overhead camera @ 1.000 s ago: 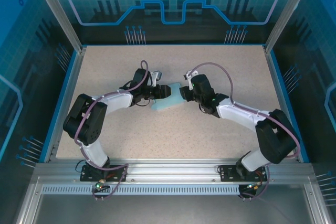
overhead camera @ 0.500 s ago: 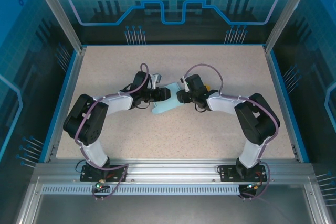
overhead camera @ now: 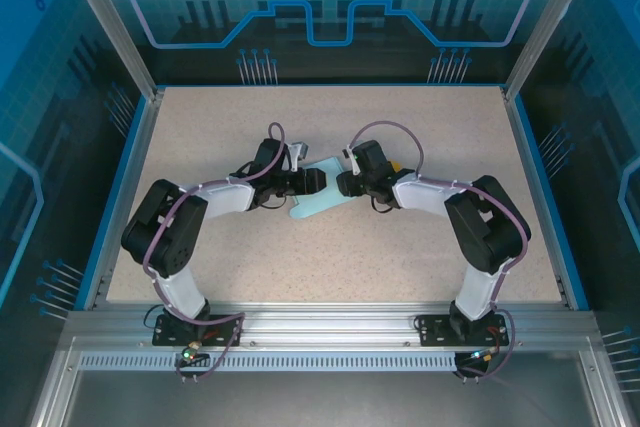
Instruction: Fold the paper box
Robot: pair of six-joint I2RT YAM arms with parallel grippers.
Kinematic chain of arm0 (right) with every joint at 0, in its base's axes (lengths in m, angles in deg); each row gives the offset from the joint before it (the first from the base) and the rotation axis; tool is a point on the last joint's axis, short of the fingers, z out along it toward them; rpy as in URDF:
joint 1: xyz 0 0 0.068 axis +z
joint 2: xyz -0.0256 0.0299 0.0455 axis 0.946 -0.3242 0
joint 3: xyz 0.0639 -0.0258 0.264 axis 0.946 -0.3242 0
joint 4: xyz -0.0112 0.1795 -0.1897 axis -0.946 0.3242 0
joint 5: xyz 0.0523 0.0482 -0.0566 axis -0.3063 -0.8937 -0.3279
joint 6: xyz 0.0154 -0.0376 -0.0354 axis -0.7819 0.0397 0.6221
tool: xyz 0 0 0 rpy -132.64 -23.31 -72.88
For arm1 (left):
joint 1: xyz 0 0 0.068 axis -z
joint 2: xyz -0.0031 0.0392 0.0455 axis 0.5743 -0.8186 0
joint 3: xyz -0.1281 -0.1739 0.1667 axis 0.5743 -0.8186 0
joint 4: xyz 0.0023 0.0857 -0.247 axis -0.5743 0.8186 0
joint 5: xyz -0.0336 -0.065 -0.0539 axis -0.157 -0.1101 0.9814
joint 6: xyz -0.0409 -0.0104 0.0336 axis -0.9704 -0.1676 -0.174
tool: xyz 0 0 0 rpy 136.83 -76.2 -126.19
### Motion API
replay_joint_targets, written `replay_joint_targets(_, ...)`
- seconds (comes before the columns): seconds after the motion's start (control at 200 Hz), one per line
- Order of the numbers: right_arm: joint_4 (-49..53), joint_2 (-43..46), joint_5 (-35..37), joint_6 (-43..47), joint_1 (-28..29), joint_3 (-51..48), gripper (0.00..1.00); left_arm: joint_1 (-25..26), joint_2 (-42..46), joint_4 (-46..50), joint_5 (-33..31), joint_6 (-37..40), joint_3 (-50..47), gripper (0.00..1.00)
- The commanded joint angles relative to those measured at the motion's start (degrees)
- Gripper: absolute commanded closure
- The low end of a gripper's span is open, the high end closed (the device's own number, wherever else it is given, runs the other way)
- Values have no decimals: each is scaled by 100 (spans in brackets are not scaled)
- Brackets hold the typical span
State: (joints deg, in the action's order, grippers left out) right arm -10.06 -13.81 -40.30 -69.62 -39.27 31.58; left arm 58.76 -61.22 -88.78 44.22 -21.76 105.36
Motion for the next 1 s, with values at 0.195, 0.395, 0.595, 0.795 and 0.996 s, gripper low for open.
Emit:
replay_joint_targets(0.195, 580, 606, 416, 591, 179, 184, 46, 19, 658, 491, -632, 353, 196, 35)
replay_joint_targets(0.395, 824, 1214, 1144, 1109, 443, 192, 42, 21, 1251, 764, -1528, 785, 157, 31)
replay_joint_targets(0.595, 1142, 1660, 2126, 1682, 606, 276, 28, 20, 1827, 1274, -3003, 1178, 132, 21)
replay_joint_targets(0.795, 1215, 2082, 2773, 1710, 457, 185, 18, 16, 2152, 1449, -4076, 1588, -1, 4)
replay_joint_targets(0.996, 1381, 2433, 2737, 733, -76, -8, 0, -7, 2161, 1258, -4342, 1547, -174, 1)
